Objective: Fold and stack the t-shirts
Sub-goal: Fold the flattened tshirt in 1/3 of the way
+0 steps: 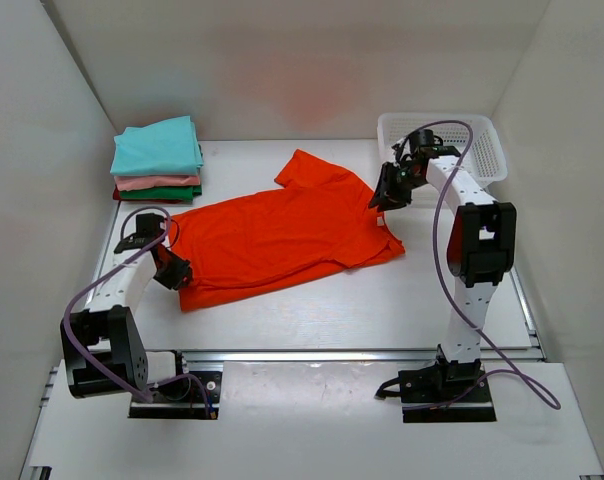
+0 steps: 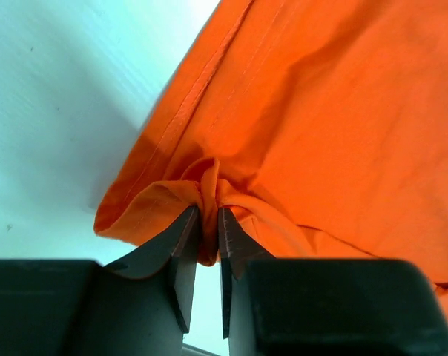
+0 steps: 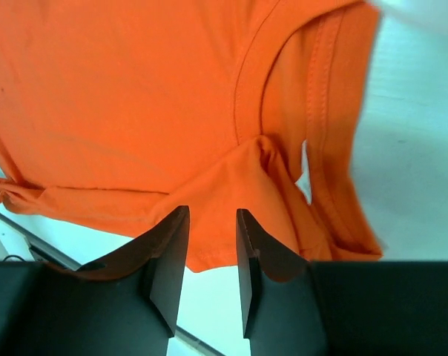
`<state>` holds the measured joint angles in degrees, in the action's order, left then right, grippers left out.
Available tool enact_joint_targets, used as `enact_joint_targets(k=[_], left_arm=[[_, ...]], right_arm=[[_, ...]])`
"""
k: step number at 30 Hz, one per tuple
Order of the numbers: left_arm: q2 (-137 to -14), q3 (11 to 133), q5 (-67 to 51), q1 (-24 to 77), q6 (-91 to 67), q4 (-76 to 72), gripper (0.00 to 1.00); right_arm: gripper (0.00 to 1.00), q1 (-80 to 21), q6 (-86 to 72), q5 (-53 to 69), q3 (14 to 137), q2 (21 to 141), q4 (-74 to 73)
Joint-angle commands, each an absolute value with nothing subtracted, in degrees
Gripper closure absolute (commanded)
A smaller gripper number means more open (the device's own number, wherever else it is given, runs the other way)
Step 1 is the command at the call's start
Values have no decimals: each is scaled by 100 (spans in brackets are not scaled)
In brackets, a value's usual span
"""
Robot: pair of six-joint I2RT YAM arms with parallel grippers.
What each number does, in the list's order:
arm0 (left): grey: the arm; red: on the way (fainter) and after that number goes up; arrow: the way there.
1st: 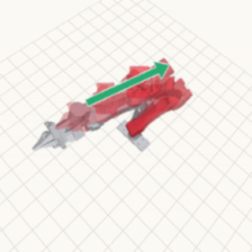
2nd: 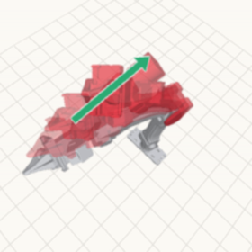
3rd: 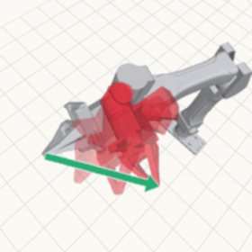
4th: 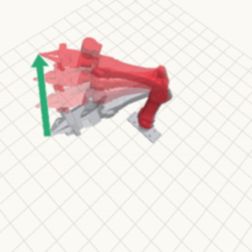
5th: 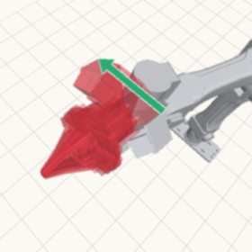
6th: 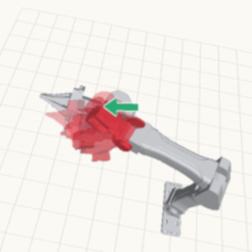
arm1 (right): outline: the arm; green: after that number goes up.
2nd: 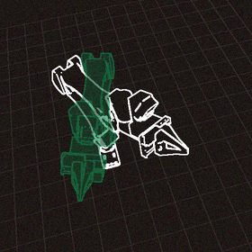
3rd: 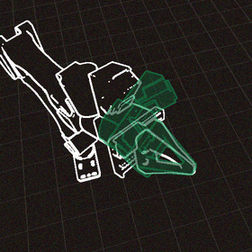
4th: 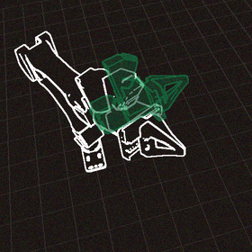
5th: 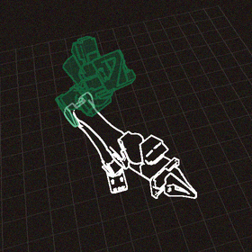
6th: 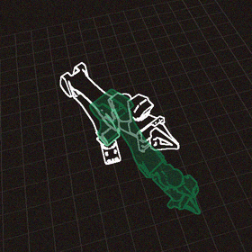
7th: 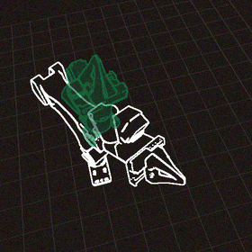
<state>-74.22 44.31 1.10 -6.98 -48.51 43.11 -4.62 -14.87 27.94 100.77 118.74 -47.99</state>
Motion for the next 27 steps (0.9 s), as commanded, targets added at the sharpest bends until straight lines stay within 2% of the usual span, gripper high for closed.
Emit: enact_joint_targets(k=[1,5,18,27], left_arm=[[-7383,4527,97,-739,-4878,4078,73],[-7321,4377,44,-773,-4913,4078,68],[-7164,4114,0,-650,-4887,4034,66],[-7172,4104,26,-624,-4834,4069,72]], right_arm=[[70,-369,-1425,2778,9923,11487,-4622],[69,-422,-1213,2340,9642,11347,-4798],[70,-712,-748,1592,9141,11066,-5247],[70,-879,-659,1240,9044,11136,-5353]])
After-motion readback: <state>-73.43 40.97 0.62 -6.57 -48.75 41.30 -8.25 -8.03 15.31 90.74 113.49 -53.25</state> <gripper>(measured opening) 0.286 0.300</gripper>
